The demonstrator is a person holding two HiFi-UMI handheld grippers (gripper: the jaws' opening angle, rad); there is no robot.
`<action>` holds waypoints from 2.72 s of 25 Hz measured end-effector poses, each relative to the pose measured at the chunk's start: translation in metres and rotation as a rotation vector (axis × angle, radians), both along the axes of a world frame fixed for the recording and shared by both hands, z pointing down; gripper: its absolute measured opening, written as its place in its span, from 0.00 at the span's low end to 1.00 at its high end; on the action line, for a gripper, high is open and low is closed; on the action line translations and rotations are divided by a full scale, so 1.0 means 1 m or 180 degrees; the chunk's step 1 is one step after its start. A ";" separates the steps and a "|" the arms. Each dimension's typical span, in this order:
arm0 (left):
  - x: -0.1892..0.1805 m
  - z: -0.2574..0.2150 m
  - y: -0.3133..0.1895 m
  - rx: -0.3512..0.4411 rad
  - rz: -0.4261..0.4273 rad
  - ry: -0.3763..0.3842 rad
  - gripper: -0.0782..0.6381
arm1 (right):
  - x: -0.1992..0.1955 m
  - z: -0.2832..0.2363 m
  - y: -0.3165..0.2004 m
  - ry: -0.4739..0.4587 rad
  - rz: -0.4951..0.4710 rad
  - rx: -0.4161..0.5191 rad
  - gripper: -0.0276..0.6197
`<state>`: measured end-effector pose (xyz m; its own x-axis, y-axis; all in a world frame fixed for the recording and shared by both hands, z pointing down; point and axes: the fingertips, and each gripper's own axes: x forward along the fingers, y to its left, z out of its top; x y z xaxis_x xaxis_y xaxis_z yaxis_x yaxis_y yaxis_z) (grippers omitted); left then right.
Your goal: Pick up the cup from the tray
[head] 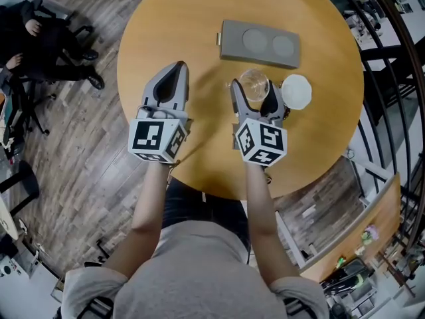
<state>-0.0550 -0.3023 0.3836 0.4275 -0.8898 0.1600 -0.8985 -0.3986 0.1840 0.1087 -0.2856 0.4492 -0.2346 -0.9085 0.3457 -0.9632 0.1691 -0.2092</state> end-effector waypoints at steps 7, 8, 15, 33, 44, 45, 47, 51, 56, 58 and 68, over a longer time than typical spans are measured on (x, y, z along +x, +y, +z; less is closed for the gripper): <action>0.001 0.002 0.008 -0.0001 0.0025 -0.0022 0.12 | -0.008 0.029 0.007 -0.0026 -0.0024 -0.0144 0.60; 0.001 0.002 0.009 -0.0004 0.0024 -0.0026 0.12 | -0.008 0.033 0.008 -0.0013 -0.0034 -0.0166 0.60; -0.002 0.006 0.015 -0.0029 -0.0004 -0.0027 0.12 | -0.009 0.058 0.006 0.0031 -0.0058 -0.0306 0.60; -0.007 0.014 0.020 -0.0082 0.0002 -0.0047 0.12 | -0.013 0.091 0.007 0.0160 -0.0054 -0.0427 0.60; -0.007 0.017 0.020 -0.0095 0.0011 -0.0042 0.12 | -0.018 0.096 0.010 0.0279 -0.0098 -0.0375 0.60; -0.007 0.017 0.020 -0.0093 0.0008 -0.0044 0.12 | -0.019 0.096 0.011 0.0285 -0.0092 -0.0366 0.60; -0.009 0.017 0.021 -0.0086 -0.0001 -0.0045 0.12 | -0.019 0.095 0.011 0.0298 -0.0088 -0.0347 0.60; -0.010 0.016 0.024 -0.0082 -0.0012 -0.0036 0.12 | -0.017 0.081 0.014 0.0307 -0.0072 -0.0249 0.60; -0.010 0.012 0.026 -0.0062 -0.0010 -0.0028 0.12 | -0.012 0.041 0.023 0.0212 0.0011 -0.0044 0.60; -0.008 0.008 0.026 -0.0043 0.0003 -0.0024 0.12 | -0.006 0.018 0.028 0.0149 0.0080 0.0082 0.60; 0.039 -0.012 0.036 0.0060 0.0233 0.0005 0.12 | 0.038 -0.051 0.054 0.0263 0.0530 0.0491 0.05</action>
<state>-0.0157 -0.2666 0.3716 0.4917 -0.8590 0.1427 -0.8666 -0.4666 0.1772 0.1472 -0.2312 0.3979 -0.0538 -0.9759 0.2116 -0.9932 0.0304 -0.1124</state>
